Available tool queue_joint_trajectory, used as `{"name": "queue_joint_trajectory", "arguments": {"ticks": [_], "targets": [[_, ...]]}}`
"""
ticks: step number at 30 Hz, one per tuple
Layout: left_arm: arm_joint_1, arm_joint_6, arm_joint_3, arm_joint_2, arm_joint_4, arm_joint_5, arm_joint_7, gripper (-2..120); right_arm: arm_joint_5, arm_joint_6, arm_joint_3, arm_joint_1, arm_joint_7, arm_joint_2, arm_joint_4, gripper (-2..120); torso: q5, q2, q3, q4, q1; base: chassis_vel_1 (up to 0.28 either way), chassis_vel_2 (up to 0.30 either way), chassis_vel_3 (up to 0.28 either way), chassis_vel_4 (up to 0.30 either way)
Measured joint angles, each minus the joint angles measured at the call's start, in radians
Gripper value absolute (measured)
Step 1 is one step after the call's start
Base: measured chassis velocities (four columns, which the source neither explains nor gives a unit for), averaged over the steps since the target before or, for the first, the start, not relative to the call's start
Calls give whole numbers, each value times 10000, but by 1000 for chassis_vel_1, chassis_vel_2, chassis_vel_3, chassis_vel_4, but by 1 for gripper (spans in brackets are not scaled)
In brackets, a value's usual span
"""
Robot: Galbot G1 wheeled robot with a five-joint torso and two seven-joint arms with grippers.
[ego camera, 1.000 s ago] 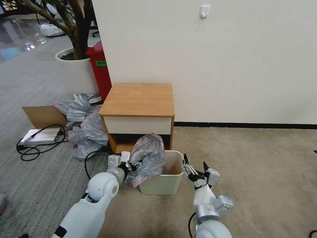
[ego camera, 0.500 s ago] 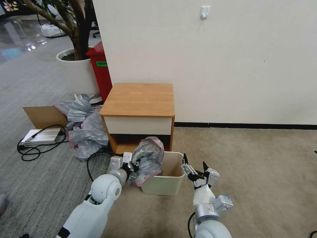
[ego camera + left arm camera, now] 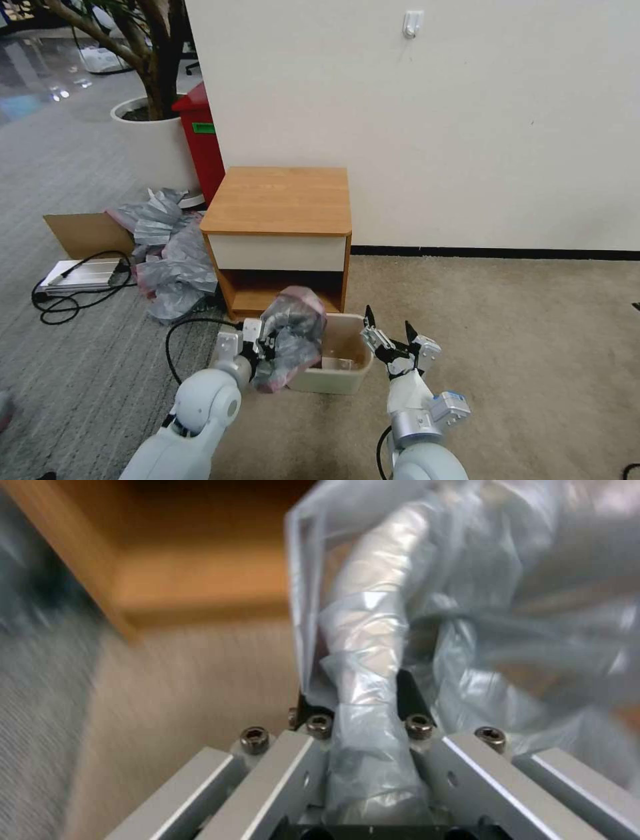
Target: Pick up the garbage bag from the table and place it over the trash can.
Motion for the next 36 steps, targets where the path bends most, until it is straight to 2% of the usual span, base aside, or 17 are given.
{"name": "queue_joint_trajectory", "arguments": {"ticks": [1, 5, 6, 9, 12, 14, 15, 19, 23, 25, 29, 36], "targets": [[0, 0, 0, 0, 0, 0, 0, 3, 0, 0, 0, 0, 0, 0, 0, 100, 0, 0, 0, 0, 0, 0, 0, 0, 0], [574, -1135, -244, 89, -669, 274, -103, 3, -206, -435, -38, -1, -2353, -451, 415, 100, 2, 0, -3, 5, 0, 0, 0, 0, 0], [574, -1135, -244, 89, -669, 274, -103, 3, -206, -435, -38, -1, -2353, -451, 415, 100, 2, 0, -3, 5, 0, 0, 0, 0, 0], [845, -1721, -360, 59, -1046, 299, -294, 3, -211, -928, -155, -25, -3502, -953, 667, 100, 10, 1, -5, 4, 0, 0, 0, 0, 0], [953, -1975, -384, 23, -1157, 311, -320, 3, 97, -1306, -305, -75, -3650, -1229, 812, 100, 9, 1, -6, 4, 0, 0, 0, 0, 0], [1133, -2132, -416, -16, -1363, 326, -326, 3, 617, -1876, -625, -2, -3211, -1565, 952, 100, 9, 2, -6, 2, 0, 0, 0, 0, 0], [1133, -2132, -416, -16, -1363, 326, -326, 3, 617, -1876, -625, -2, -3211, -1565, 952, 100, 9, 2, -6, 2, 0, 0, 0, 0, 0], [1575, -2217, -410, 12, -1912, 469, -274, 3, 1679, -3024, -1058, 889, -1801, -1856, 935, 100, 9, 2, -6, 4, 0, 0, 0, 0, 0], [1691, -2219, -412, 43, -2111, 494, -253, 3, 2010, -3351, -1120, 1282, -1424, -1896, 809, 99, 9, 3, -7, 5, -1, 0, 0, 0, 0], [1916, -2209, -444, 99, -2419, 529, -218, 3, 2643, -3836, -1206, 1929, -943, -1966, 482, 100, 9, 3, -6, 5, 0, 0, 0, 0, 0], [2202, -2197, -506, 120, -2754, 601, -165, 3, 3389, -4092, -1354, 2684, -717, -1988, -127, 99, 9, 3, -6, 4, 0, 0, 0, 0, 0], [2421, -2177, -584, 93, -3003, 656, -68, 3, 3788, -4091, -1435, 3297, -835, -2064, -709, 99, 9, 3, -6, 5, 0, 0, 0, 0, 0]]}}
